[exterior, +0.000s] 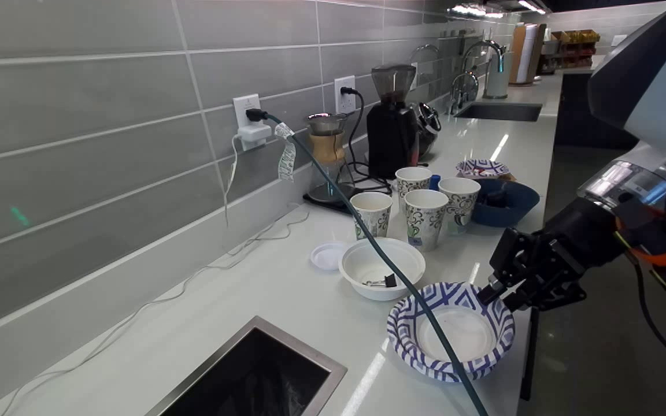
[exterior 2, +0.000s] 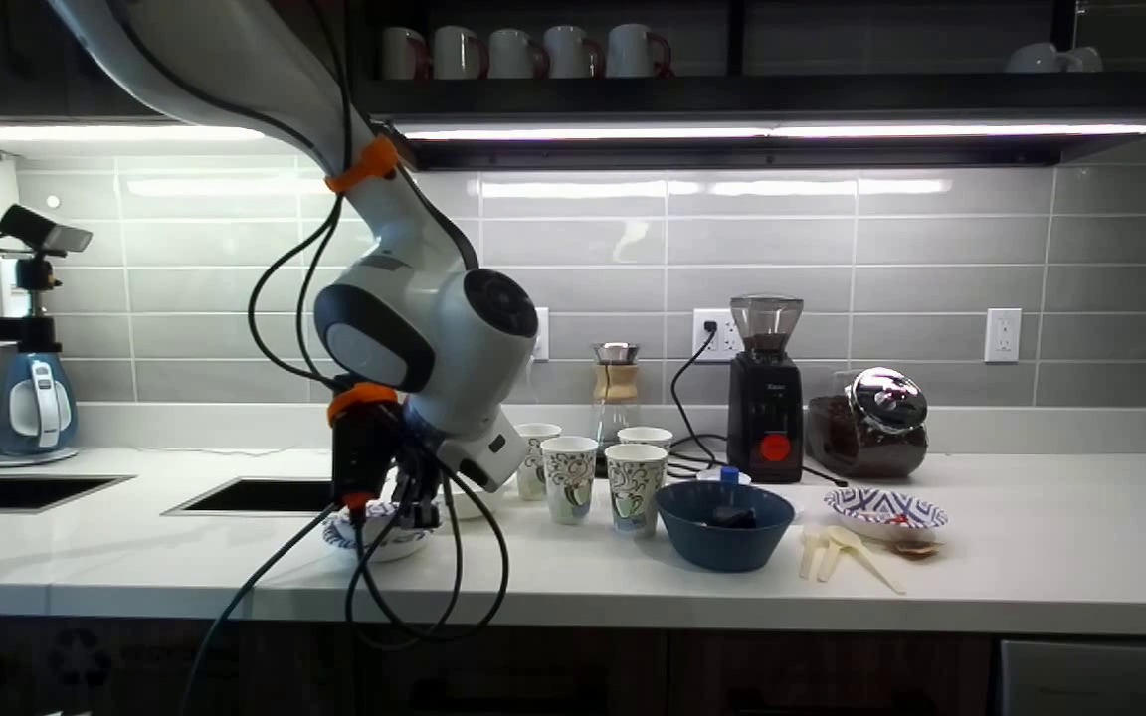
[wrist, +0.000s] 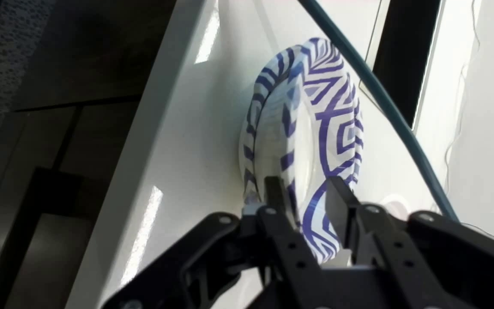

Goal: Stack the white and blue plates from right to left

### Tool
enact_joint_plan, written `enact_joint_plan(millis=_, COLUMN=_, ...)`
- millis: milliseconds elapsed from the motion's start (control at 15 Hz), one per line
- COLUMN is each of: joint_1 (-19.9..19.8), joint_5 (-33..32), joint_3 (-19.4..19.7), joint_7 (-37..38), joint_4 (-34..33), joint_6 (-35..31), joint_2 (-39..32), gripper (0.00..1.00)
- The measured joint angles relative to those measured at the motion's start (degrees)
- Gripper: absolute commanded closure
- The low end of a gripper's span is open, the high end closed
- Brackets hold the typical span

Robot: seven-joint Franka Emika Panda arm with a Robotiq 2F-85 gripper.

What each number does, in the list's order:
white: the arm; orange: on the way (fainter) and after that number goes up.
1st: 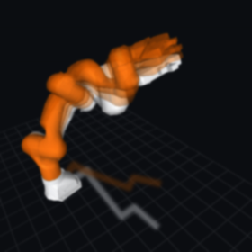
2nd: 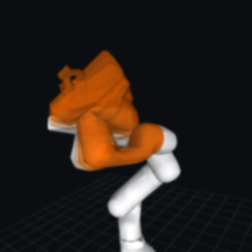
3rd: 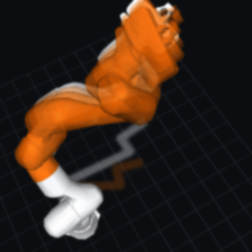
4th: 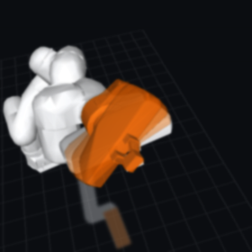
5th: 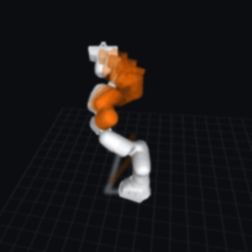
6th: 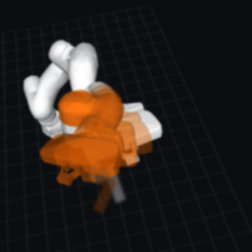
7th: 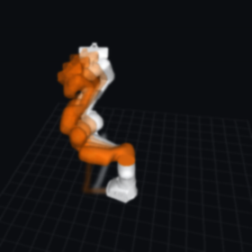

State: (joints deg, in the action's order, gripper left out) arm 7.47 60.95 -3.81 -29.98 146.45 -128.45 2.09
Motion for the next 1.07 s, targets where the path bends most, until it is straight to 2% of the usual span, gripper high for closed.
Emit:
enact_joint_plan(millis=667, joint_1=-2.40, joint_5=-0.24, joint_3=0.67, joint_7=0.00, joint_4=-0.01, joint_6=5.71, joint_2=-0.12, gripper=0.99)
enact_joint_plan(millis=1067, joint_1=-2.64, joint_5=-0.24, joint_3=0.77, joint_7=-0.37, joint_4=0.02, joint_6=5.22, joint_2=-1.27, gripper=0.99)
